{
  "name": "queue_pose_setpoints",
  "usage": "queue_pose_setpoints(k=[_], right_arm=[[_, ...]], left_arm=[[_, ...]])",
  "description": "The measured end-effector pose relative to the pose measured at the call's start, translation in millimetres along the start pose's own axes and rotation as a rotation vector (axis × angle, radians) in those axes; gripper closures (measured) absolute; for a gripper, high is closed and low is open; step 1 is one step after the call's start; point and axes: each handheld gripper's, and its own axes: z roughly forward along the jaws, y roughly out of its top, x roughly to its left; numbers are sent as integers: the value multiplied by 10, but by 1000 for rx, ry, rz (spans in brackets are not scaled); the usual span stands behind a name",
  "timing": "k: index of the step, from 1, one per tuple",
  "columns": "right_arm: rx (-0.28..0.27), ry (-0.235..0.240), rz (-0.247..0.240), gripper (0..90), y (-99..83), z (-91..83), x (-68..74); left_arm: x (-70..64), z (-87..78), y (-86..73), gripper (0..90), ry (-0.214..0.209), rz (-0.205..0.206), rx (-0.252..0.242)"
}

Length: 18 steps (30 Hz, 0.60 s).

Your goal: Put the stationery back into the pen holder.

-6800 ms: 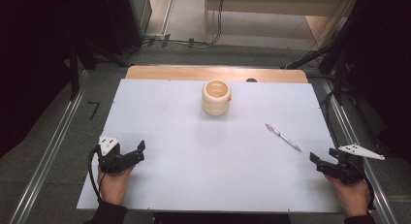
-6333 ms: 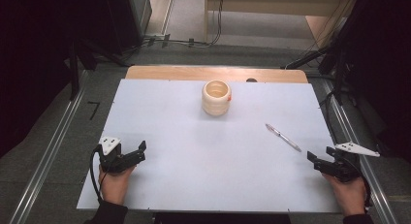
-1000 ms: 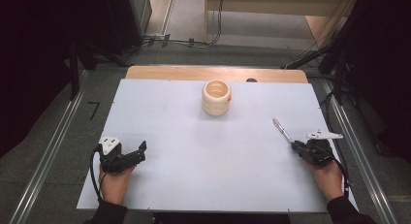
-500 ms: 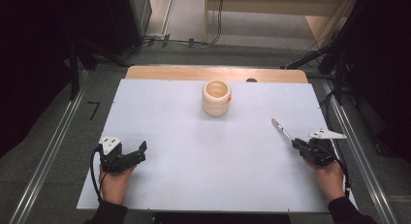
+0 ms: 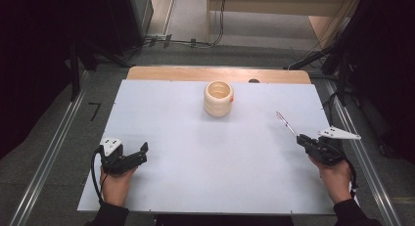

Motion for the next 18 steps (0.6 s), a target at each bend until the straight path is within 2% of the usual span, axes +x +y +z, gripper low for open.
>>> queue_pose_setpoints(k=[18], right_arm=[[-47,41,-23,789,176,8,151]], left_arm=[[9,0,0,59,0,1,0]])
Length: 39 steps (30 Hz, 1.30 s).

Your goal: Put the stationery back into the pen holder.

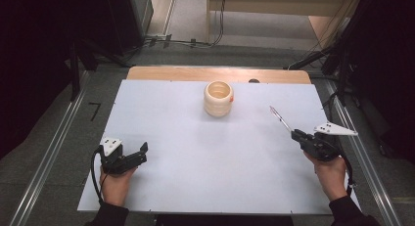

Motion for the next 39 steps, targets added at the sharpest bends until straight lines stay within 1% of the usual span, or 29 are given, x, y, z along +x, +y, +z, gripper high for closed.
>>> queue_pose_setpoints(k=[7,13,26,39], right_arm=[[-26,26,-15,789,108,30,101],[-42,43,-19,790,189,65,158],[-62,70,-39,790,319,155,269],[-78,91,-47,789,463,265,363]], left_arm=[[2,-3,0,59,0,-1,-1],[4,-3,0,59,2,-2,-1],[13,-8,1,59,2,-2,0],[17,-6,-2,59,4,-5,0]])
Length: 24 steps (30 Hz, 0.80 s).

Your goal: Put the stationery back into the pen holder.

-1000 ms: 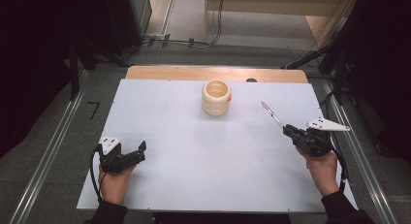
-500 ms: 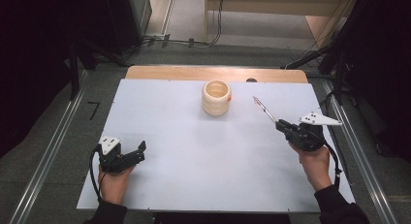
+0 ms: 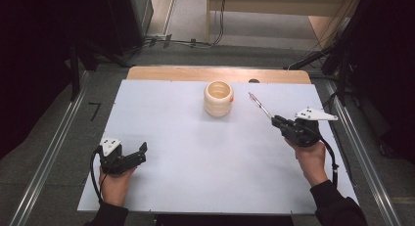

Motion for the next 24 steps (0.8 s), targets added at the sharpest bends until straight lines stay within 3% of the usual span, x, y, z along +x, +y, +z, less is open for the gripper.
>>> queue_pose_setpoints(k=[24], right_arm=[[17,42,-35,789,187,294,149]], left_arm=[[11,5,-3,59,1,-6,1]])
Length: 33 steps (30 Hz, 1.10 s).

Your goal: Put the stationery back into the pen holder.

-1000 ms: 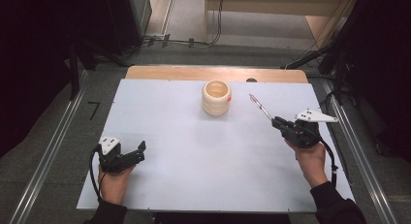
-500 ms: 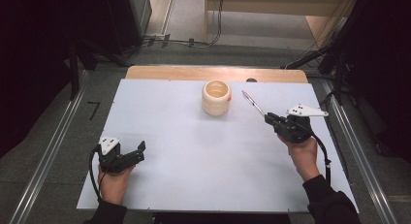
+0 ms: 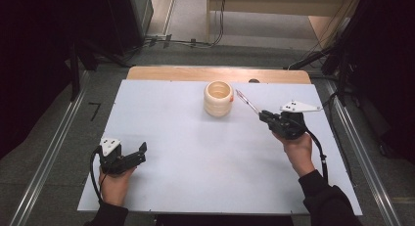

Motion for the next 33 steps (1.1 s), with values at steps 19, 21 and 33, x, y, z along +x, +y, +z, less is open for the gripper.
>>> queue_pose_setpoints(k=[19,21,33], right_arm=[[11,10,-26,789,203,171,80],[15,10,-30,789,217,188,83],[28,9,-46,788,310,273,109]], left_arm=[[9,-3,1,59,-4,-3,-4],[8,-4,2,59,-4,-5,-5],[13,-6,3,59,-4,-3,-5]])
